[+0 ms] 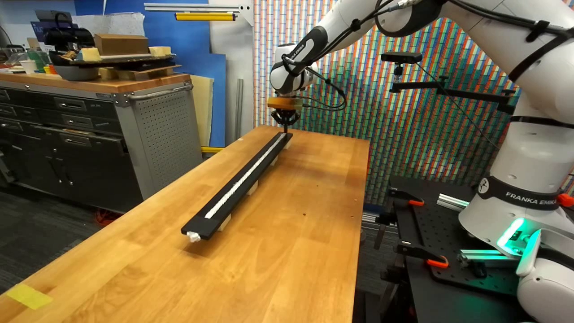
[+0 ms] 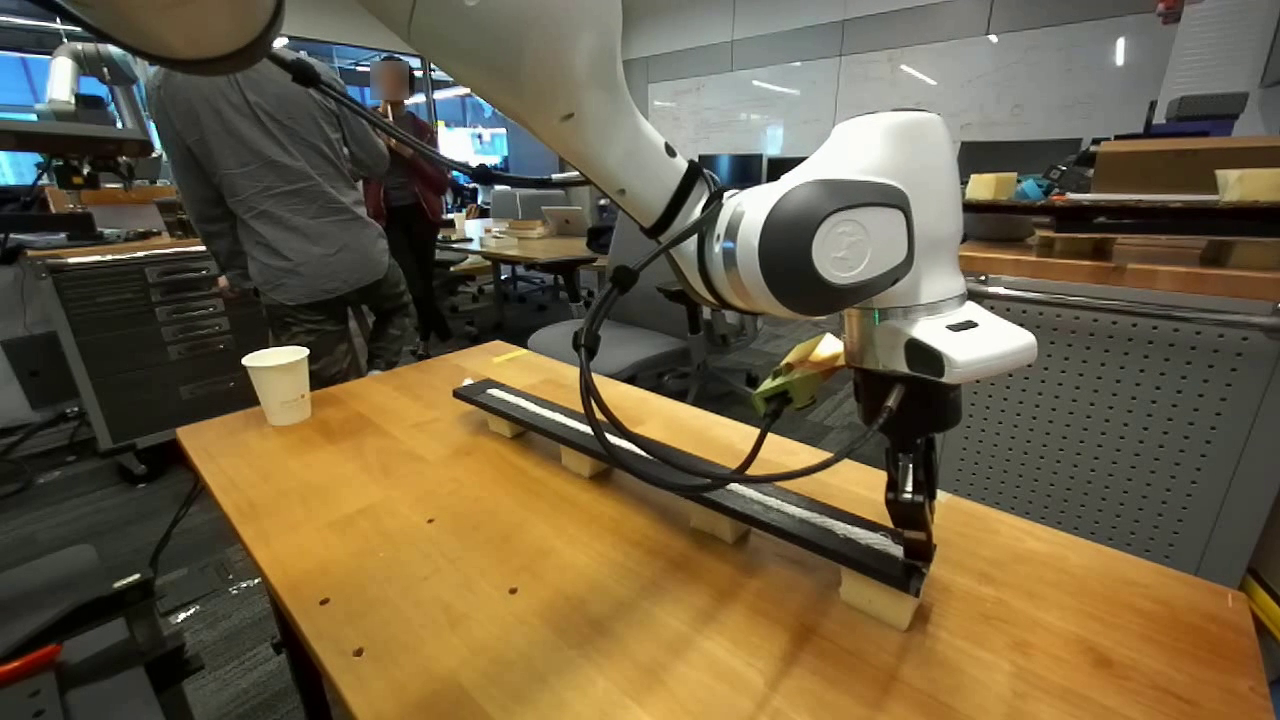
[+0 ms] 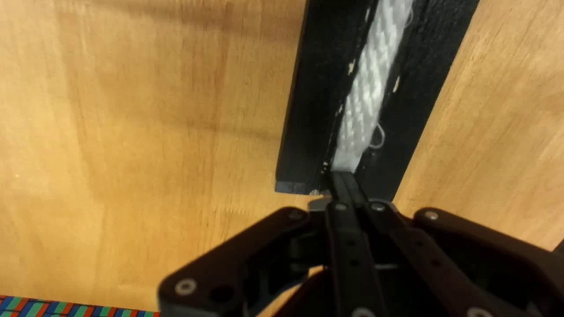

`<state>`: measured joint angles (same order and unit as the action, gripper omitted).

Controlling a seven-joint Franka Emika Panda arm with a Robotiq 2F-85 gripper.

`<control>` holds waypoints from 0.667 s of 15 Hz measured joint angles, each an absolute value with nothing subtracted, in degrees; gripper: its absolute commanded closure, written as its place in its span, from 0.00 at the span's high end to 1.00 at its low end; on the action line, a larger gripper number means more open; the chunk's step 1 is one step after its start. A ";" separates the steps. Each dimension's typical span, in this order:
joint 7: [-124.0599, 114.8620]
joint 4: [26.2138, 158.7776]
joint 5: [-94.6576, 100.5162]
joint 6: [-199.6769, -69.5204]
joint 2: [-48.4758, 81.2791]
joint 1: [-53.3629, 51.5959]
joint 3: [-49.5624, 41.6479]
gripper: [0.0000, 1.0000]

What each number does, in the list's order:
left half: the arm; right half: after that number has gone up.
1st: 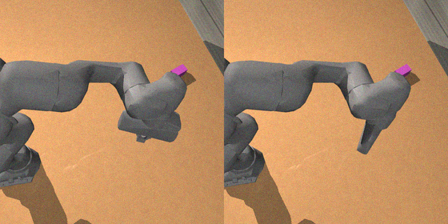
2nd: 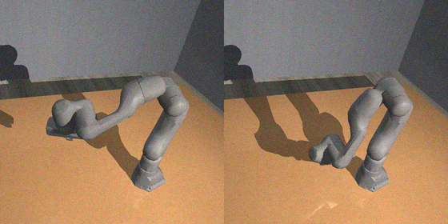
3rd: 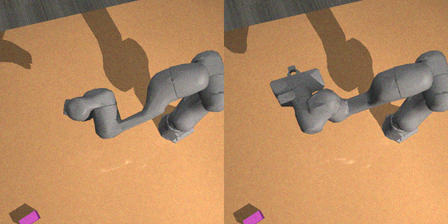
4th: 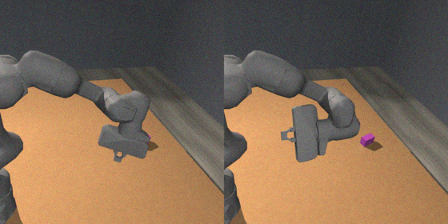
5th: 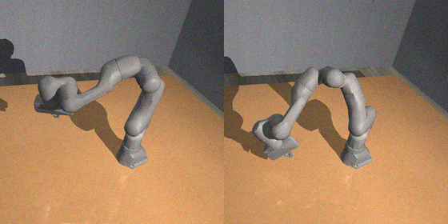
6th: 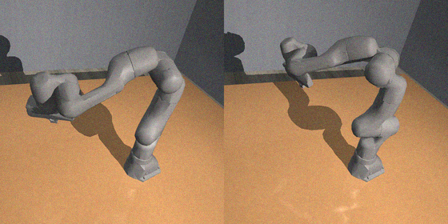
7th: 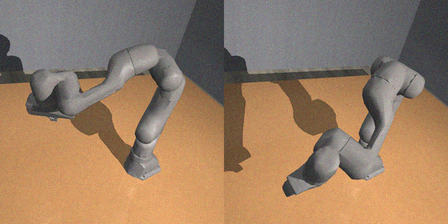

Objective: Straighten the white string on the black object

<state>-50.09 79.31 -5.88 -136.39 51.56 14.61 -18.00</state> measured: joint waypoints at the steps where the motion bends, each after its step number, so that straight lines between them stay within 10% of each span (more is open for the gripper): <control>1: -50.09 79.16 -5.88 -136.39 51.63 14.62 -18.00 0.00; 10: -50.09 79.09 -5.88 -136.25 52.01 14.61 -18.19 0.00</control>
